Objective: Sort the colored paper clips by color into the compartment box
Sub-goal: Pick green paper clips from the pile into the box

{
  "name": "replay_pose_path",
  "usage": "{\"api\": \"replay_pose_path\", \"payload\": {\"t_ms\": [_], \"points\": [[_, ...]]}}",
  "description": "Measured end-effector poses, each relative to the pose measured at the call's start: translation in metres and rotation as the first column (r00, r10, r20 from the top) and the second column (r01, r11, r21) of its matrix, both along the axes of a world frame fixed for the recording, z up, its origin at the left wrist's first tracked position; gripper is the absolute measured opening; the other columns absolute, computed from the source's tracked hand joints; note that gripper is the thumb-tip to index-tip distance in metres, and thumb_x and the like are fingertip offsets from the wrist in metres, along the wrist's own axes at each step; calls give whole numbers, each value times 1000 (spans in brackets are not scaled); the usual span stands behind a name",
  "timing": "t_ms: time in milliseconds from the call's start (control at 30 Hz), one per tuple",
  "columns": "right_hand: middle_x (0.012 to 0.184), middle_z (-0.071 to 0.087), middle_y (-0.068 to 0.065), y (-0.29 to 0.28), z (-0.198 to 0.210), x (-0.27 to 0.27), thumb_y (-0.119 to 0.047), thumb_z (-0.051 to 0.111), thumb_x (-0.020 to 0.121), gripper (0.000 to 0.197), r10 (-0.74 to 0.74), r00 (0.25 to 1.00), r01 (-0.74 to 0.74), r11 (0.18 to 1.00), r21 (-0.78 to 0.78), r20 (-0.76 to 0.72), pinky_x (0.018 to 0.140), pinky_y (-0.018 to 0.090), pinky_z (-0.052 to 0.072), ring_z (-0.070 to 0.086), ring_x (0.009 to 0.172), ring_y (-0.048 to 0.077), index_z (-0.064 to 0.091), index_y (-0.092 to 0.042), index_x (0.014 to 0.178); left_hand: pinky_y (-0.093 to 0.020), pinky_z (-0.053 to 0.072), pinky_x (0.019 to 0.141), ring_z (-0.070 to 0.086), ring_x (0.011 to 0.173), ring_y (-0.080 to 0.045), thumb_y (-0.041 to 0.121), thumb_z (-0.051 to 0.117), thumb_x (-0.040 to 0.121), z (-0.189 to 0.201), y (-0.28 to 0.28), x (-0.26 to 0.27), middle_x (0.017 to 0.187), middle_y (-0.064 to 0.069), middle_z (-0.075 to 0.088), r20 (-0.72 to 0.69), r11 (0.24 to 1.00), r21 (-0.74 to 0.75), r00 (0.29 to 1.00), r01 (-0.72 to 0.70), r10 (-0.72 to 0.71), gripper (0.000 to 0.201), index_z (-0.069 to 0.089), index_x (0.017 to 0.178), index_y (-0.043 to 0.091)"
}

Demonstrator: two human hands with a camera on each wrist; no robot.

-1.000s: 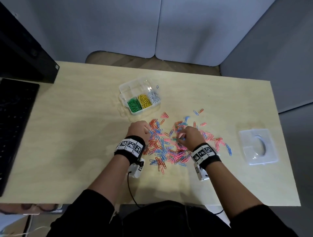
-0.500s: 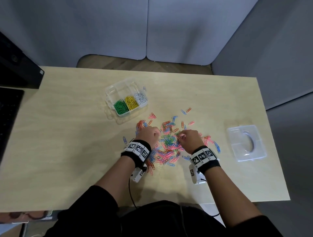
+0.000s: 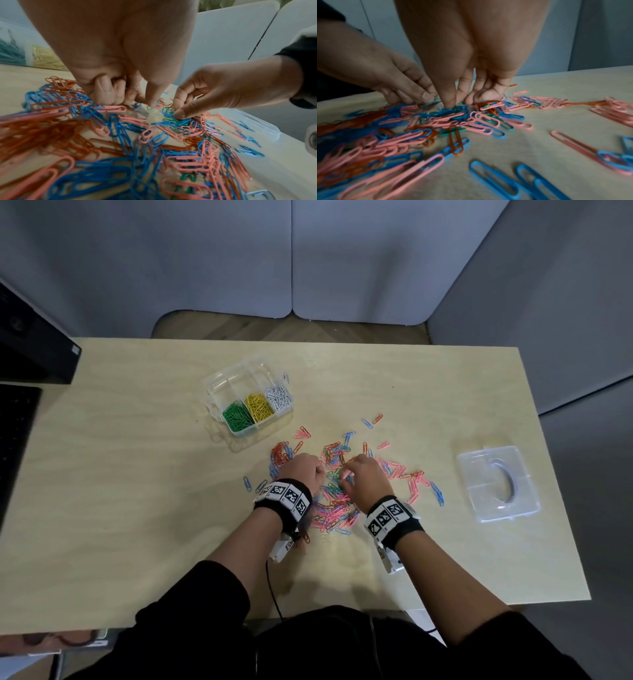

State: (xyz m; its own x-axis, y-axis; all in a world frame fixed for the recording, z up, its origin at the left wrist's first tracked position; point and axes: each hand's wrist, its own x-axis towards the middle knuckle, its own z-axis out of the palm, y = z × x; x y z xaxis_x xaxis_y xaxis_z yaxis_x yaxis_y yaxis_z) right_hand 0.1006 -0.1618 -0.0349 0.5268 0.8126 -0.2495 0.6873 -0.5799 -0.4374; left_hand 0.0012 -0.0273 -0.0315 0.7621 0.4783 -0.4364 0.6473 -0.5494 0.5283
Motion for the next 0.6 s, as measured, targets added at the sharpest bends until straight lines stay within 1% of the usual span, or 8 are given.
{"api": "replay_pose_path", "payload": {"t_ms": [100,167,233,333,433,467,533,600], "points": [[88,66,0,-4,0,4,-17,67,87,6,-47,996,48,999,12,-78,83,34,52,60,84,16,70,-17,83,-36,43,57,54,64,-25,18,44,97,0,0,-4,77,-8,58,-6,1000,-20,1000,19,-19,19,56,91,5],[82,69,-3,-10,0,8,-13,66,87,5,-158,966,172,984,52,-205,78,33,57,65,76,12,70,-16,87,-34,31,52,46,58,-25,20,39,99,2,0,-8,70,-9,52,38,998,-62,999,15,-12,19,47,87,7],[78,71,-2,-16,0,13,-9,66,86,13,-272,893,328,939,104,-358,76,32,59,69,73,13,69,-15,97,-34,29,53,45,59,-26,21,37,101,3,1,-9,68,-12,54,87,995,-98,996,5,4,25,44,81,9],[85,72,11,-18,7,18,-2,60,92,27,-300,661,465,883,60,-688,81,36,60,73,77,23,66,-7,118,-33,28,56,41,56,-23,25,39,103,0,0,-8,59,-3,45,117,994,-106,993,14,-1,33,44,74,10],[99,69,22,-15,20,18,9,49,96,26,-273,283,587,807,-59,-920,82,27,59,72,89,24,67,-2,112,-29,35,53,44,52,-17,19,52,97,-3,-1,-11,59,-1,48,148,984,-180,989,-1,28,21,44,78,15],[100,69,20,-14,22,19,11,47,95,27,-260,204,606,791,-87,-944,82,26,58,72,92,24,65,0,112,-29,40,54,51,54,-18,14,54,95,-4,-1,-13,63,-3,55,138,978,-207,990,-8,37,12,46,86,16],[100,70,18,-14,24,21,14,46,95,29,-243,149,610,785,-104,-959,81,25,58,72,94,24,64,0,114,-31,49,61,61,62,-22,6,48,93,-4,-1,-14,72,-10,65,112,969,-245,991,-40,69,17,49,103,20],[100,72,20,-16,22,24,12,49,95,27,-259,190,590,801,-101,-947,77,26,59,73,91,26,65,-3,111,-31,46,56,56,57,-21,3,40,95,-3,-2,-12,69,-8,60,69,972,-227,994,-63,80,25,54,108,19]]}}
